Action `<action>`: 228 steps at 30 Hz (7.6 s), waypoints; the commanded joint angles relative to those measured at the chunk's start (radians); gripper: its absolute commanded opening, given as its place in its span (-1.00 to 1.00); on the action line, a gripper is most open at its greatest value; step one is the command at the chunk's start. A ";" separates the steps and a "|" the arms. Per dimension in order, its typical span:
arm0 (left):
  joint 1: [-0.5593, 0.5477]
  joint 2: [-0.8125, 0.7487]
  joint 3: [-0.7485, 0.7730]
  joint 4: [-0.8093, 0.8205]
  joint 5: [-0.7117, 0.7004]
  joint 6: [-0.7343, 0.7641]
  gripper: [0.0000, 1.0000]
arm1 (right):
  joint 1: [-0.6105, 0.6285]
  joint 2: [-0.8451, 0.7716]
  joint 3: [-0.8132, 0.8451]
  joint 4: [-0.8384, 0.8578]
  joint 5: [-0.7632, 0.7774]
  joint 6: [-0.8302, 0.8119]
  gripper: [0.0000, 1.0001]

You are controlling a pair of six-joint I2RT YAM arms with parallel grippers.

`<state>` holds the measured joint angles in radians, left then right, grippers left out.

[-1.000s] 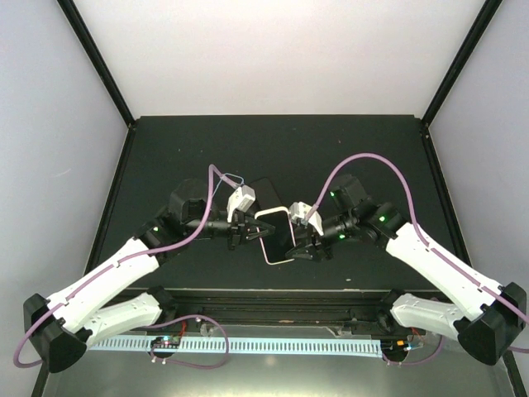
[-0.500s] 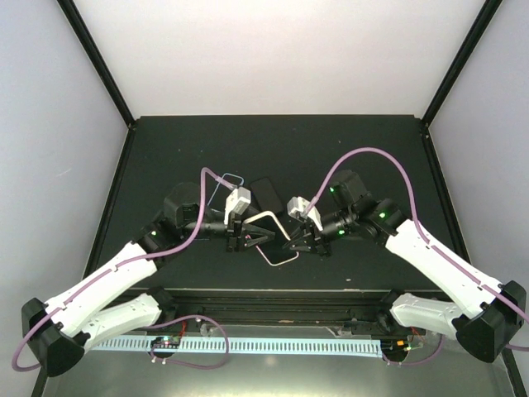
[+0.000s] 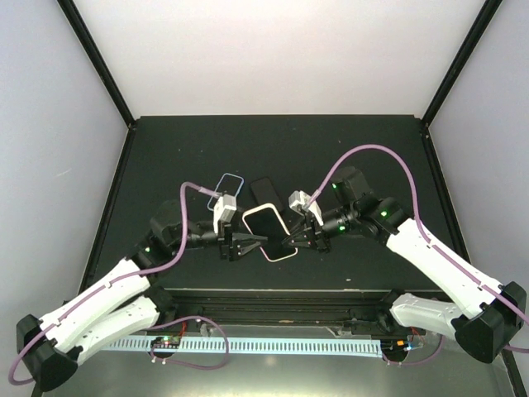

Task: Take the phone out of the phone case
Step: Adjust the phone, then remove the phone case from the phone.

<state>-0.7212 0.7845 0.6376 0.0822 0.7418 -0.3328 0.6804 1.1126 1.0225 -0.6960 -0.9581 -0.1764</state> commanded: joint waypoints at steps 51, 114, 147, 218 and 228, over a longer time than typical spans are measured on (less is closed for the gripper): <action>0.090 0.119 0.199 -0.007 0.256 -0.115 -0.97 | -0.002 -0.012 0.082 -0.236 -0.042 -0.438 -0.04; 0.089 0.182 0.130 0.291 0.334 -0.637 -0.97 | 0.056 -0.017 0.047 -0.076 0.206 -0.554 -0.44; 0.064 0.227 0.064 0.095 0.282 -0.371 -0.97 | -0.156 0.114 0.098 0.409 -0.151 0.257 0.14; -0.566 1.013 0.421 0.031 -1.371 0.277 0.22 | -0.422 0.275 -0.262 0.178 0.590 0.783 -0.97; -0.564 1.092 0.456 0.075 -1.321 0.330 0.20 | -0.424 0.355 -0.229 0.168 0.554 0.776 -0.97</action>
<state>-1.2789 1.8523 1.0458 0.1059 -0.5953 -0.0341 0.2607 1.4521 0.7757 -0.5663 -0.4076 0.6079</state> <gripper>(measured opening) 0.599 0.050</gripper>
